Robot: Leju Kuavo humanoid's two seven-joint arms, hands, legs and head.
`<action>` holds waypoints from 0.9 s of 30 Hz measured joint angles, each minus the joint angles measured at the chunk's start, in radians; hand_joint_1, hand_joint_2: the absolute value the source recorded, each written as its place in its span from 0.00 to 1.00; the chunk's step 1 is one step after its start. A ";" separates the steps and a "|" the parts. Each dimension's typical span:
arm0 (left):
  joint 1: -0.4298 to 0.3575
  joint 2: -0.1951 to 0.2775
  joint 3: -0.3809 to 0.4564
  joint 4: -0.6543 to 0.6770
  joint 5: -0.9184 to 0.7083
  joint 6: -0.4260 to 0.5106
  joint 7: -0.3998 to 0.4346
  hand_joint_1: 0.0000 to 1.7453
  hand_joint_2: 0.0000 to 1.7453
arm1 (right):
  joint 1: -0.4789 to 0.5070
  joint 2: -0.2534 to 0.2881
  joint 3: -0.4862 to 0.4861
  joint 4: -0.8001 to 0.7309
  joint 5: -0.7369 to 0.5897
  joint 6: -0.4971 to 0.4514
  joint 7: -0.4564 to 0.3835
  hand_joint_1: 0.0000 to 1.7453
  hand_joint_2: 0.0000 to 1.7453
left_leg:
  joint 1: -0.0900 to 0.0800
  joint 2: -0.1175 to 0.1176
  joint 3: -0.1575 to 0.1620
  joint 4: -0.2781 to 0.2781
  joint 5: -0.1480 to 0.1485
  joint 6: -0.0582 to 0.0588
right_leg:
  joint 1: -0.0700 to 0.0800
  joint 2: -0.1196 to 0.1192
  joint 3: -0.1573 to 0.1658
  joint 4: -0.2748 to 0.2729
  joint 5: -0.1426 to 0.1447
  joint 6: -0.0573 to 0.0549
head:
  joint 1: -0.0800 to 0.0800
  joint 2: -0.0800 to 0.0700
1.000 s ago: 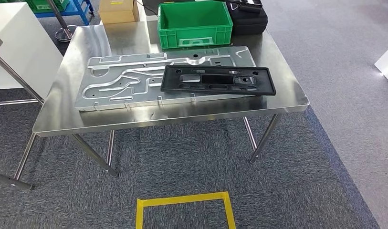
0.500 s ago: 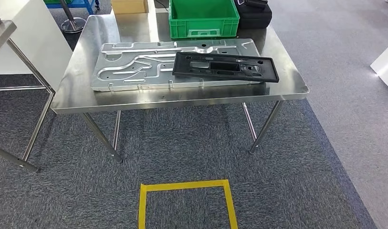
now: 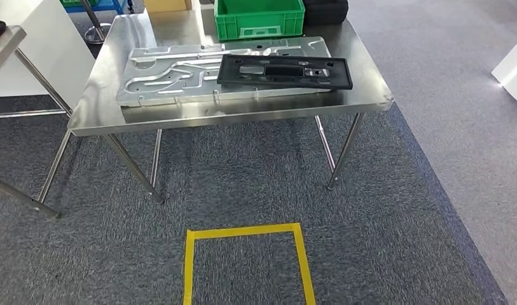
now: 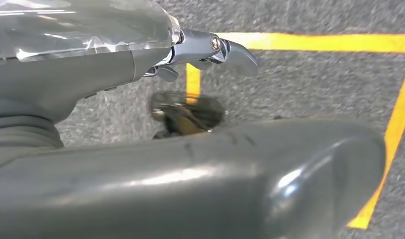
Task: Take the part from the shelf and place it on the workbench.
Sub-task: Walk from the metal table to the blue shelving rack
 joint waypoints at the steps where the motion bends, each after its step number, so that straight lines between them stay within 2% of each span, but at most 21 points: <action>1: 0.000 0.000 0.000 0.000 -0.002 0.000 0.000 0.00 0.00 | 0.000 0.000 0.000 0.000 0.000 0.000 -0.002 0.00 0.00 | 0.000 0.000 0.009 0.026 0.009 0.001 | 0.003 -0.001 -0.017 0.004 0.010 0.000 | 0.000 0.000; 2: 0.000 0.000 -0.001 0.000 -0.004 -0.001 0.000 0.00 0.00 | 0.000 0.001 0.000 0.000 0.000 0.001 -0.003 0.00 0.00 | -0.001 0.000 0.035 0.016 0.035 0.004 | 0.006 -0.002 -0.034 0.009 0.020 0.000 | 0.000 0.000; 3: -0.001 0.000 -0.003 0.000 -0.005 -0.001 0.000 0.00 0.00 | 0.000 0.002 0.000 0.000 0.000 0.001 -0.003 0.00 0.00 | -0.002 0.000 0.080 -0.031 0.065 0.010 | 0.009 -0.002 -0.049 0.014 0.028 0.000 | 0.000 0.000; 4: -0.003 0.001 -0.005 0.000 -0.007 -0.001 0.000 0.00 0.00 | -0.001 0.004 0.000 0.001 0.000 0.002 -0.003 0.00 0.00 | -0.005 0.001 0.137 -0.104 0.079 0.020 | 0.010 -0.002 -0.062 0.020 0.036 0.002 | 0.000 0.000; 6: -0.008 0.004 -0.010 0.000 -0.011 -0.001 0.000 0.00 0.00 | -0.003 0.010 0.000 0.002 -0.002 0.004 -0.002 0.00 0.00 | -0.012 0.003 0.238 -0.255 0.066 0.036 | 0.013 -0.004 -0.076 0.027 0.052 0.008 | 0.001 0.000; 8: -0.012 0.005 -0.014 0.000 -0.013 -0.002 0.001 0.00 0.00 | -0.003 0.013 -0.002 0.004 -0.005 0.005 -0.002 0.00 0.00 | -0.019 0.004 0.267 -0.317 0.053 0.048 | 0.010 -0.007 -0.081 0.027 0.069 0.020 | 0.001 0.000; 10: -0.012 0.005 -0.016 0.000 -0.017 -0.003 0.002 0.00 0.00 | -0.004 0.015 -0.005 0.005 -0.012 0.001 -0.001 0.00 0.00 | -0.016 0.007 0.253 -0.324 0.075 0.062 | 0.006 -0.004 -0.088 0.032 0.068 0.033 | 0.001 0.000; 11: -0.012 0.005 -0.017 0.000 -0.019 -0.003 0.003 0.00 0.00 | -0.004 0.016 -0.007 0.006 -0.015 0.000 -0.002 0.00 0.00 | -0.013 0.009 0.242 -0.328 0.090 0.069 | 0.005 0.001 -0.097 0.052 0.040 0.038 | 0.002 0.000; 14: -0.012 0.006 -0.022 0.000 -0.024 -0.005 0.005 0.00 0.00 | -0.004 0.021 -0.009 0.008 -0.020 0.000 -0.003 0.00 0.00 | -0.011 0.010 0.194 -0.328 0.131 0.078 | -0.004 0.010 -0.140 0.211 -0.109 0.053 | 0.004 0.000; 15: -0.012 0.007 -0.022 0.000 -0.025 -0.006 0.005 0.00 0.00 | -0.005 0.021 -0.009 0.008 -0.020 0.000 -0.004 0.00 0.00 | -0.011 0.011 0.176 -0.325 0.143 0.076 | -0.007 0.010 -0.148 0.267 -0.131 0.057 | 0.004 0.000; 16: -0.013 0.007 -0.023 0.000 -0.025 -0.006 0.006 0.00 0.00 | -0.005 0.021 -0.009 0.008 -0.019 0.001 -0.004 0.00 0.00 | -0.010 0.011 0.157 -0.319 0.154 0.073 | -0.010 0.010 -0.144 0.301 -0.127 0.061 | 0.004 0.000; 17: -0.013 0.007 -0.023 0.000 -0.025 -0.007 0.006 0.00 0.00 | -0.006 0.021 -0.009 0.008 -0.019 0.002 -0.004 0.00 0.00 | -0.009 0.011 0.138 -0.311 0.163 0.069 | -0.014 0.010 -0.124 0.302 -0.103 0.065 | 0.004 0.000; 18: -0.014 0.007 -0.023 0.000 -0.025 -0.008 0.008 0.00 0.00 | -0.007 0.021 -0.009 0.008 -0.018 0.004 -0.004 0.00 0.00 | -0.007 0.011 0.117 -0.302 0.172 0.064 | -0.017 0.010 -0.086 0.268 -0.072 0.068 | 0.004 0.000; 19: -0.015 0.008 -0.024 0.000 -0.024 -0.008 0.009 0.00 0.00 | -0.009 0.021 -0.009 0.008 -0.016 0.006 -0.004 0.00 0.00 | -0.005 0.011 0.099 -0.291 0.179 0.059 | -0.020 0.010 -0.034 0.206 -0.052 0.069 | 0.004 0.000; 20: -0.015 0.008 -0.024 0.000 -0.024 -0.009 0.010 0.00 0.00 | -0.012 0.021 -0.009 0.008 -0.015 0.009 -0.004 0.00 0.00 | -0.005 0.010 0.083 -0.279 0.184 0.054 | -0.021 0.012 0.023 0.129 -0.051 0.069 | 0.004 0.000; 21: -0.016 0.009 -0.024 0.000 -0.024 -0.010 0.011 0.00 0.00 | -0.015 0.022 -0.009 0.008 -0.013 0.012 -0.005 0.00 0.00 | -0.005 0.010 0.072 -0.269 0.190 0.047 | -0.020 0.013 0.067 0.063 -0.062 0.066 | 0.004 0.000; 22: -0.016 0.009 -0.024 0.000 -0.024 -0.010 0.011 0.00 0.00 | -0.018 0.022 -0.009 0.009 -0.012 0.013 -0.005 0.00 0.00 | -0.006 0.010 0.064 -0.263 0.197 0.041 | -0.018 0.014 0.094 0.019 -0.076 0.059 | 0.004 0.000; 23: -0.016 0.009 -0.024 0.000 -0.024 -0.010 0.010 0.00 0.00 | -0.019 0.022 -0.009 0.009 -0.011 0.014 -0.005 0.00 0.00 | -0.007 0.010 0.059 -0.261 0.205 0.034 | -0.014 0.015 0.102 -0.002 -0.084 0.051 | 0.003 0.000; 25: -0.014 0.011 -0.024 0.000 -0.024 -0.009 0.008 0.00 0.00 | -0.018 0.023 -0.009 0.010 -0.009 0.014 -0.005 0.00 0.00 | -0.004 0.009 0.052 -0.258 0.212 0.021 | -0.012 0.010 0.088 -0.003 -0.072 0.031 | 0.003 0.000; 26: -0.013 0.012 -0.024 0.000 -0.024 -0.009 0.007 0.00 0.00 | -0.017 0.024 -0.009 0.011 -0.008 0.014 -0.005 0.00 0.00 | -0.002 0.008 0.043 -0.242 0.190 0.016 | -0.013 0.007 0.078 -0.003 -0.062 0.022 | 0.003 0.000; 27: -0.011 0.012 -0.024 0.000 -0.023 -0.009 0.006 0.00 0.00 | -0.017 0.024 -0.009 0.011 -0.007 0.013 -0.005 0.00 0.00 | 0.000 0.007 0.030 -0.207 0.148 0.013 | -0.013 0.004 0.066 -0.003 -0.050 0.013 | 0.002 0.000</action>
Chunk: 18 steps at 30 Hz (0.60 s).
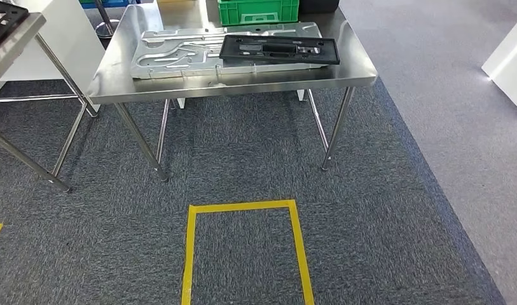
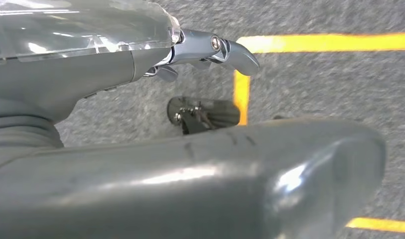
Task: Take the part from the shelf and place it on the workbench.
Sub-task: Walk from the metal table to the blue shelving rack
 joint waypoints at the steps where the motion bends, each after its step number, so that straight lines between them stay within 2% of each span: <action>1: 0.001 0.000 0.000 0.000 0.000 0.000 -0.002 0.00 0.00 | 0.000 0.000 0.000 0.000 0.001 0.000 0.000 0.00 0.00 | 0.002 0.000 -0.017 0.055 -0.056 -0.003 | 0.001 -0.002 -0.015 0.000 0.012 -0.006 | -0.001 0.000; 2: 0.001 0.000 0.000 0.000 0.001 0.000 -0.003 0.00 0.00 | 0.000 0.000 0.000 0.001 0.001 0.000 -0.001 0.00 0.00 | 0.002 0.000 -0.033 0.121 -0.109 -0.005 | 0.004 -0.003 -0.031 0.001 0.024 -0.010 | -0.002 0.000; 3: 0.001 0.000 0.000 0.000 0.001 0.000 -0.004 0.00 0.00 | 0.000 0.000 0.000 0.001 0.002 0.000 -0.001 0.00 0.00 | 0.001 0.000 -0.043 0.183 -0.143 -0.006 | 0.007 -0.004 -0.048 0.002 0.036 -0.011 | -0.002 0.000; 4: 0.001 0.000 0.000 0.000 0.002 0.000 -0.005 0.00 0.00 | 0.000 0.000 0.000 0.001 0.002 0.001 -0.001 0.00 0.00 | 0.001 0.000 -0.042 0.225 -0.149 -0.005 | 0.011 -0.004 -0.066 0.005 0.048 -0.012 | -0.002 0.000; 5: 0.000 0.001 0.000 0.000 0.003 0.000 -0.005 0.00 0.00 | -0.001 0.000 0.000 0.001 0.003 0.002 -0.001 0.00 0.00 | 0.001 0.000 -0.025 0.238 -0.131 -0.002 | 0.014 -0.004 -0.084 0.008 0.059 -0.012 | -0.003 0.000; 6: -0.001 0.002 0.000 0.000 0.004 0.000 -0.005 0.00 0.00 | -0.002 0.000 0.000 0.001 0.003 0.004 -0.001 0.00 0.00 | -0.001 0.000 0.009 0.216 -0.101 0.004 | 0.017 -0.004 -0.102 0.013 0.070 -0.012 | -0.003 0.000; 7: -0.002 0.004 0.000 0.000 0.006 0.000 -0.005 0.00 0.00 | -0.003 0.000 0.000 0.001 0.004 0.005 -0.002 0.00 0.00 | -0.004 -0.001 0.060 0.163 -0.075 0.012 | 0.018 -0.004 -0.117 0.018 0.079 -0.011 | -0.003 0.000; 8: -0.004 0.006 0.000 0.000 0.007 0.001 -0.005 0.00 0.00 | -0.005 0.001 0.000 0.001 0.005 0.006 -0.002 0.00 0.00 | -0.008 -0.001 0.122 0.087 -0.065 0.022 | 0.021 -0.004 -0.129 0.023 0.088 -0.009 | -0.003 0.000; 9: -0.007 0.009 0.000 0.000 0.009 0.001 -0.005 0.00 0.00 | -0.006 0.001 0.000 0.002 0.006 0.007 -0.002 0.00 0.00 | -0.013 -0.001 0.180 0.008 -0.071 0.031 | 0.023 -0.004 -0.137 0.027 0.095 -0.006 | -0.003 0.000; 10: -0.011 0.011 0.000 0.000 0.010 0.002 -0.005 0.00 0.00 | -0.007 0.002 0.000 0.003 0.006 0.008 -0.002 0.00 0.00 | -0.017 0.000 0.220 -0.055 -0.085 0.038 | 0.023 -0.006 -0.144 0.030 0.104 -0.001 | -0.003 0.000; 11: -0.013 0.012 0.000 0.000 0.011 0.004 -0.006 0.00 0.00 | -0.008 0.002 0.000 0.004 0.007 0.010 -0.002 0.00 0.00 | -0.020 0.000 0.241 -0.093 -0.096 0.043 | 0.023 -0.007 -0.149 0.031 0.113 0.005 | -0.003 0.000; 13: -0.014 0.012 0.000 0.000 0.012 0.006 -0.005 0.00 0.00 | -0.009 0.000 0.000 0.004 0.010 0.012 -0.003 0.00 0.00 | -0.019 0.002 0.232 -0.116 -0.090 0.050 | 0.021 -0.008 -0.161 0.033 0.126 0.018 | -0.002 0.000; 14: -0.013 0.012 0.000 0.000 0.012 0.007 -0.005 0.00 0.00 | -0.009 -0.001 0.000 0.004 0.011 0.013 -0.004 0.00 0.00 | -0.017 0.003 0.222 -0.118 -0.078 0.056 | 0.020 -0.005 -0.169 0.045 0.110 0.024 | -0.002 0.000; 15: -0.011 0.011 0.000 0.000 0.012 0.008 -0.005 0.00 0.00 | -0.008 -0.002 0.000 0.004 0.011 0.014 -0.006 0.00 0.00 | -0.015 0.005 0.210 -0.120 -0.065 0.061 | 0.019 -0.001 -0.179 0.071 0.074 0.029 | -0.002 0.000; 17: -0.009 0.011 0.000 0.000 0.012 0.008 -0.006 0.00 0.00 | -0.007 -0.003 0.000 0.004 0.012 0.014 -0.012 0.00 0.00 | -0.014 0.006 0.180 -0.119 -0.041 0.069 | 0.014 0.005 -0.207 0.178 -0.032 0.037 | -0.001 0.000; 18: -0.008 0.011 0.000 0.000 0.011 0.008 -0.007 0.00 0.00 | -0.006 -0.003 0.000 0.005 0.012 0.014 -0.015 0.00 0.00 | -0.015 0.006 0.165 -0.116 -0.029 0.069 | 0.012 0.005 -0.220 0.242 -0.069 0.041 | -0.001 0.000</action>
